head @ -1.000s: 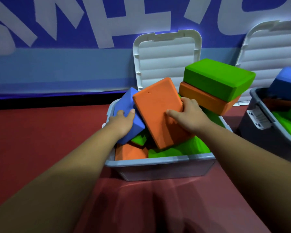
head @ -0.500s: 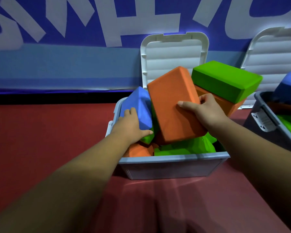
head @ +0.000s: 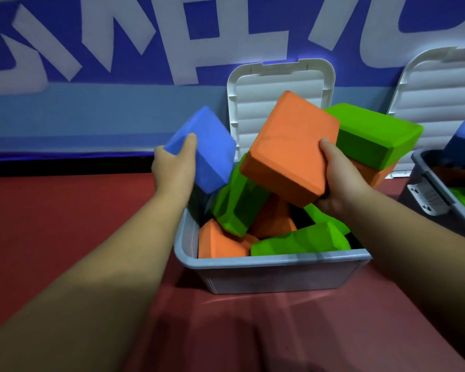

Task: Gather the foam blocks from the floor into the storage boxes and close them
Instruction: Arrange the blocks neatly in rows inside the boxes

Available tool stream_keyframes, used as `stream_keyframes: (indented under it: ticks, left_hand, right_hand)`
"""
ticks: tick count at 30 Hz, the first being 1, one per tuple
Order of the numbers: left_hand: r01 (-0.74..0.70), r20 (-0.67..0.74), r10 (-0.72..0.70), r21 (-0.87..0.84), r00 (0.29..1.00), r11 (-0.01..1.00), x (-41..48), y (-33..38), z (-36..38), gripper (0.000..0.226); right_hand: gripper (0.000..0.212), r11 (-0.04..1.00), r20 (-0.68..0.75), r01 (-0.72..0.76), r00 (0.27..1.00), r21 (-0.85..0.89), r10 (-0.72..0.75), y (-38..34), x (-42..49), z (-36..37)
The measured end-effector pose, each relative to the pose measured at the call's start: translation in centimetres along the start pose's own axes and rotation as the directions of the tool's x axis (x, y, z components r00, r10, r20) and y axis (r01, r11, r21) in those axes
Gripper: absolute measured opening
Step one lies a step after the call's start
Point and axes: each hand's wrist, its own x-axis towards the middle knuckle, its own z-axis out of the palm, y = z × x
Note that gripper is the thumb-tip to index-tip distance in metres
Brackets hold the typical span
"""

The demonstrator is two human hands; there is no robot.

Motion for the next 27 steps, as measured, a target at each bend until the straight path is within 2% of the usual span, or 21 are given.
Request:
stream_keyframes:
  ticks: [2,4,9,13,16,20,24,27]
  left_hand:
    - [0.136,0.053,-0.127,-0.216,0.990,0.967,0.2,0.1,-0.6,0.055]
    - [0.242,0.150,-0.203,-0.328,0.968,0.913,0.1,0.0,-1.0,0.060]
    - [0.319,0.290,-0.213,-0.393,0.933,0.862,-0.1,-0.7,-1.1,0.042]
    - [0.405,0.381,-0.256,-0.390,0.889,0.827,-0.3,-1.7,-1.4,0.056]
    - [0.439,0.433,-0.260,-0.388,0.863,0.810,-0.4,-2.6,-1.7,0.048]
    - [0.491,0.434,-0.309,-0.409,0.846,0.769,0.4,-3.4,-2.2,0.022]
    - [0.399,0.341,-0.285,-0.331,0.896,0.855,2.4,-4.4,-3.4,0.021]
    - [0.379,0.281,-0.293,-0.329,0.914,0.865,4.1,-5.7,-4.0,0.022]
  right_hand:
    - [0.037,0.998,0.031,-0.029,0.999,0.052,0.028,0.1,-0.3,1.4]
    - [0.039,0.996,0.053,-0.051,0.998,0.069,0.047,0.5,-0.4,2.9]
    - [0.044,0.992,0.078,-0.124,0.990,0.038,0.121,2.3,-0.6,6.5]
    - [0.041,0.990,0.088,-0.139,0.987,0.028,0.136,3.2,-0.2,8.2]
    - [0.039,0.990,0.114,-0.142,0.984,0.004,0.140,3.6,0.0,9.2]
    - [0.032,0.989,0.134,-0.108,0.984,-0.097,0.121,4.6,0.3,10.7]
    - [0.040,0.978,0.089,-0.026,0.995,-0.206,0.046,6.7,1.7,12.4]
    - [0.045,0.964,0.093,-0.009,0.995,-0.265,0.034,8.2,2.7,13.8]
